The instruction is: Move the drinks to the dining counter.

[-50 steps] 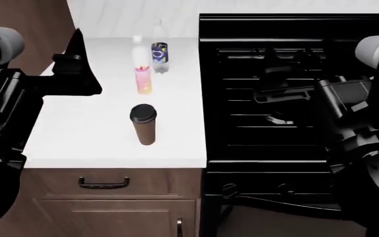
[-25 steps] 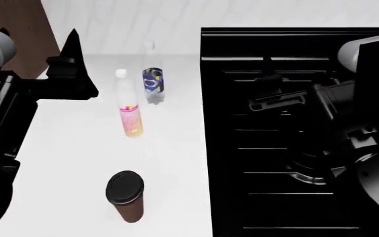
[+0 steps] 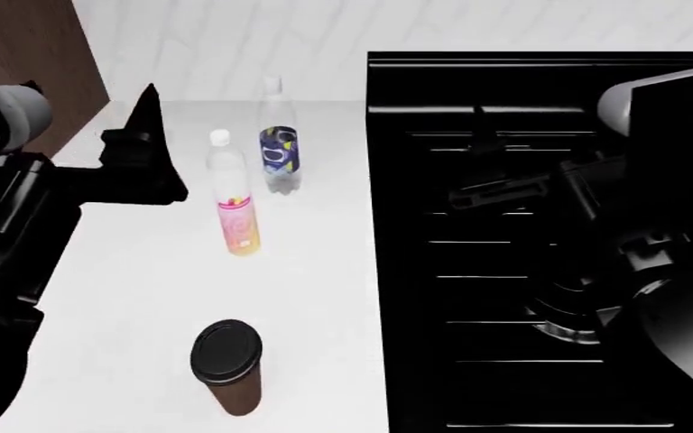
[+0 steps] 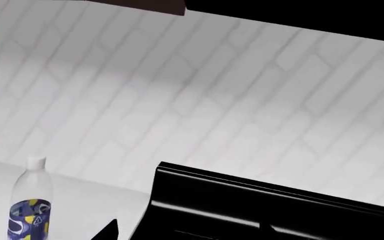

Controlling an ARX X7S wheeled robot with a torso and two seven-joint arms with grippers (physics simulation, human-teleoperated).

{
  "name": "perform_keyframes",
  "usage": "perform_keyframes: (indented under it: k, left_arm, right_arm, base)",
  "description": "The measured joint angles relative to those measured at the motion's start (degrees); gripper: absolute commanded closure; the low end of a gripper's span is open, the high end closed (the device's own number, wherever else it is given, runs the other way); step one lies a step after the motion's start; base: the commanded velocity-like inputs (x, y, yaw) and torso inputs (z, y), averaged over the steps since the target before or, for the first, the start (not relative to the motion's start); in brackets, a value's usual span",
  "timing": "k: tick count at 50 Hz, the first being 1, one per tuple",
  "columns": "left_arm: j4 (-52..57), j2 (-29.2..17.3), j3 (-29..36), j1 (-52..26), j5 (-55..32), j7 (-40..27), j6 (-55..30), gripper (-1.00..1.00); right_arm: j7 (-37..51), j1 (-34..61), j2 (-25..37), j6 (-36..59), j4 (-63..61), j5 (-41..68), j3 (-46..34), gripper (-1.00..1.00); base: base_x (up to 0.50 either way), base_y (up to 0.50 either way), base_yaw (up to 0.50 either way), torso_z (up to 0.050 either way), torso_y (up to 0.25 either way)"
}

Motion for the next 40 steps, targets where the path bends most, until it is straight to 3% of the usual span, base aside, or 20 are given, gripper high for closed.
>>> perform_keyframes:
  k: [9,22,31,40]
  left_arm:
    - [-5.59,-3.02,-1.5,-1.15,-20.69,-12.88,-4.69,-1.0]
    - [-8.58,-13.66,-0.89,-1.14,-52.04,-31.35,1.88,-1.0]
    - [-5.36,-21.18,-2.21,0.62,-67.56,-39.06,8.87,-1.0]
    - [-2.46,-25.29,-4.81,4.13,-77.98,-41.71,12.28,-1.0]
  right_arm:
    - [1.0,-0.19,-0.01,0.23,0.65,1.53,0.25,-1.0]
    - [1.51,-2.58,0.5,-2.3,2.32,2.37,-0.01,-1.0]
    - [1.05,-4.26,0.18,-5.01,5.99,1.91,-1.42,-1.0]
    - [0.79,-4.53,-0.91,-5.2,8.71,3.0,-1.79,-1.0]
  base:
    - [0.0,0.0,0.0,0.0,0.0]
    - [0.0,0.0,0.0,0.0,0.0]
    - [0.0,0.0,0.0,0.0,0.0]
    - [0.0,0.0,0.0,0.0,0.0]
